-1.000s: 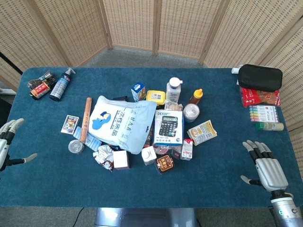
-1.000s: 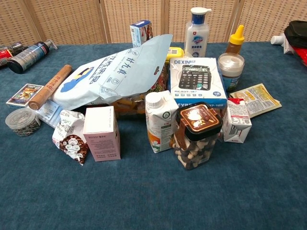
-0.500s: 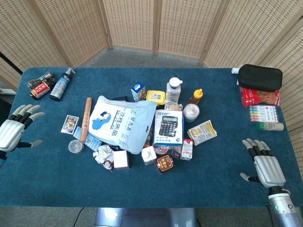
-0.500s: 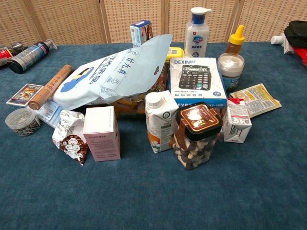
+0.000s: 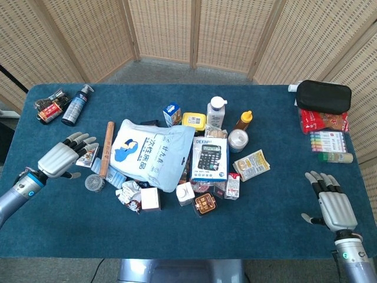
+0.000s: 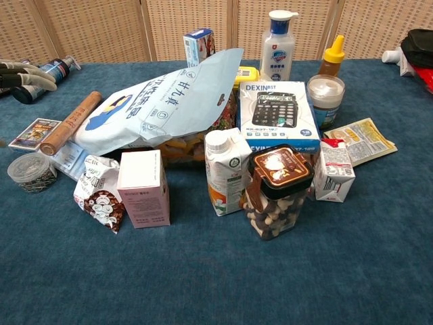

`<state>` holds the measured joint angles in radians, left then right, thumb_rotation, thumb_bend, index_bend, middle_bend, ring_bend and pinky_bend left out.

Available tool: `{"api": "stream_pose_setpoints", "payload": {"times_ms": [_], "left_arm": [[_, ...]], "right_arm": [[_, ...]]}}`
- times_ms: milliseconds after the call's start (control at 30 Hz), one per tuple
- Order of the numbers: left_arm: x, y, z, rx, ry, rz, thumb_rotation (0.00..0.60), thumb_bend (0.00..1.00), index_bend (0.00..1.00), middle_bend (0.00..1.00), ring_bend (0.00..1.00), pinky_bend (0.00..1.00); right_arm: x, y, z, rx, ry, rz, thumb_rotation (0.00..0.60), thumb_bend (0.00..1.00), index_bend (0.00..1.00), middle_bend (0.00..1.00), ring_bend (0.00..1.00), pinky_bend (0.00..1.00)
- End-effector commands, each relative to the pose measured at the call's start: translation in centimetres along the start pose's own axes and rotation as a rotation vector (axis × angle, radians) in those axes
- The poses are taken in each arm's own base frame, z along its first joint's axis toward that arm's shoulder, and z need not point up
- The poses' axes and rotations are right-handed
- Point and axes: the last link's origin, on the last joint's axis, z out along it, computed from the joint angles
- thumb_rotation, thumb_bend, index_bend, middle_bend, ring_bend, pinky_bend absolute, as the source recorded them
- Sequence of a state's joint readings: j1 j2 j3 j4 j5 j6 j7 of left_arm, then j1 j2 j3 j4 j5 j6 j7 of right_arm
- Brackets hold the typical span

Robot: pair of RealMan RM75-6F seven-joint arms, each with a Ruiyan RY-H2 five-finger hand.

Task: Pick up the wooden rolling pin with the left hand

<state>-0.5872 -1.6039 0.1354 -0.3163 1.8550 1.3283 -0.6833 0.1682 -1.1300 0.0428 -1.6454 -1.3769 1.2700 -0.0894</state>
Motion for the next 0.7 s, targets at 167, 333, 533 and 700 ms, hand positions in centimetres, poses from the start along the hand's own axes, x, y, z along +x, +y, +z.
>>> {"api": "stream_pose_setpoints", "payload": {"times_ms": [167,333,533,700], "left_arm": [[-0.3,0.9,1.6,-0.032,-0.014,0.023,0.6,0.0,0.14,0.0,0.0,0.11],[-0.7,1.9,2.5,-0.062,-0.023,0.036,0.6,0.0,0.18,0.0,0.0,0.15],[-1.3,3.0,3.3,-0.084,-0.023,0.054,0.6,0.0,0.29,0.07,0.12,0.21],[-1.5,3.8,4.0,-0.094,-0.011,0.067,0.6,0.01,0.44,0.29,0.29,0.3]], "right_arm": [[0.0,0.2,0.1,-0.006,-0.002,0.001,0.598,0.0,0.0,0.0,0.0,0.0],[0.0,0.2,0.2,-0.007,-0.001,0.001,0.6,0.0,0.0,0.0,0.0,0.0],[0.4,0.3,0.2,-0.008,0.03,-0.016,0.599,0.0,0.0,0.0,0.0,0.0],[0.6,0.2,0.0,0.0,0.05,-0.01,0.599,0.0,0.0,0.0,0.0,0.0]]}}
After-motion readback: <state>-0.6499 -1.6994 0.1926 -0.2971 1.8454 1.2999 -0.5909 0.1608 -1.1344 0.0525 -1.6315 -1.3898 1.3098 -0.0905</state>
